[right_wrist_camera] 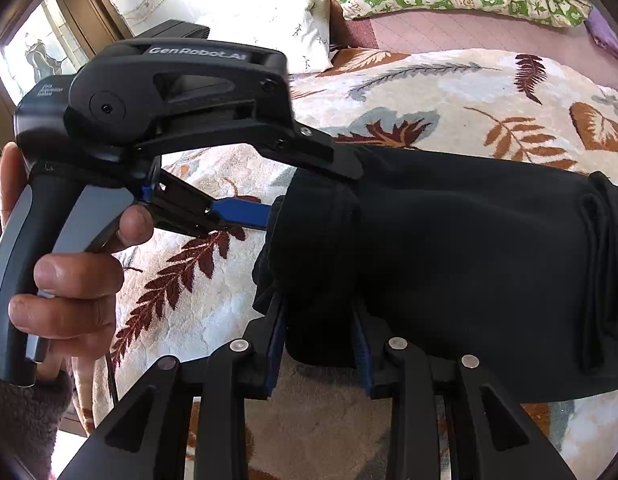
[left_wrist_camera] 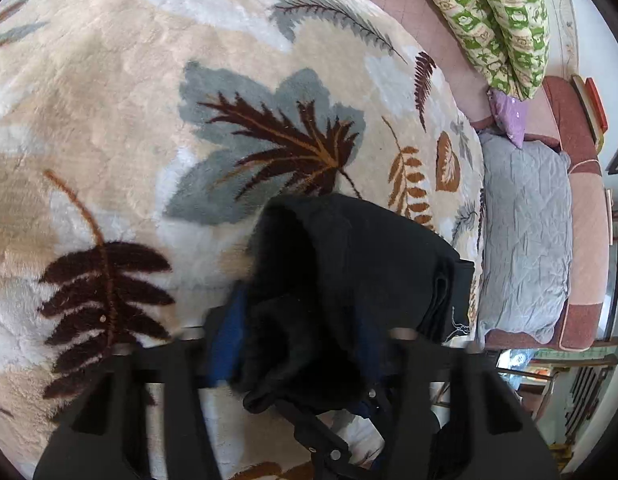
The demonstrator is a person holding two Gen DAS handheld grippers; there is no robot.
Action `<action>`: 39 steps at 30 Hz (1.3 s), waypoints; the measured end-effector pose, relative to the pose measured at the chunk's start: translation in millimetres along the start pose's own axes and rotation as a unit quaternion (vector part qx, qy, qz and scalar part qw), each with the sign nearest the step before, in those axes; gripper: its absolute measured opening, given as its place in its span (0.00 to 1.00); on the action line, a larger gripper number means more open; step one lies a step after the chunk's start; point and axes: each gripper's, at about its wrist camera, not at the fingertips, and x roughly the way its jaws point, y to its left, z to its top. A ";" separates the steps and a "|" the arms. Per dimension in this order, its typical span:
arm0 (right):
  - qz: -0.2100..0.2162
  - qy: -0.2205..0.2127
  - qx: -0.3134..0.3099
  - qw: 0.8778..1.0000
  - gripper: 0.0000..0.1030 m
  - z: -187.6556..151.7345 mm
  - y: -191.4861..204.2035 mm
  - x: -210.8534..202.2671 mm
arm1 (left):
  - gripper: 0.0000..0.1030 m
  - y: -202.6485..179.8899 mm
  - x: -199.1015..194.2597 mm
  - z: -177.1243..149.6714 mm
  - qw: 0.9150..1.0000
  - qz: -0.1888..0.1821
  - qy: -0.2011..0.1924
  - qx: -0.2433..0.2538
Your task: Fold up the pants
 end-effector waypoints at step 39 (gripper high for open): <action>0.180 -0.140 0.279 0.933 0.24 -46.2 -257.4 -161.8 | 0.19 -279.3 154.8 -46.2 0.996 0.066 0.045 0.041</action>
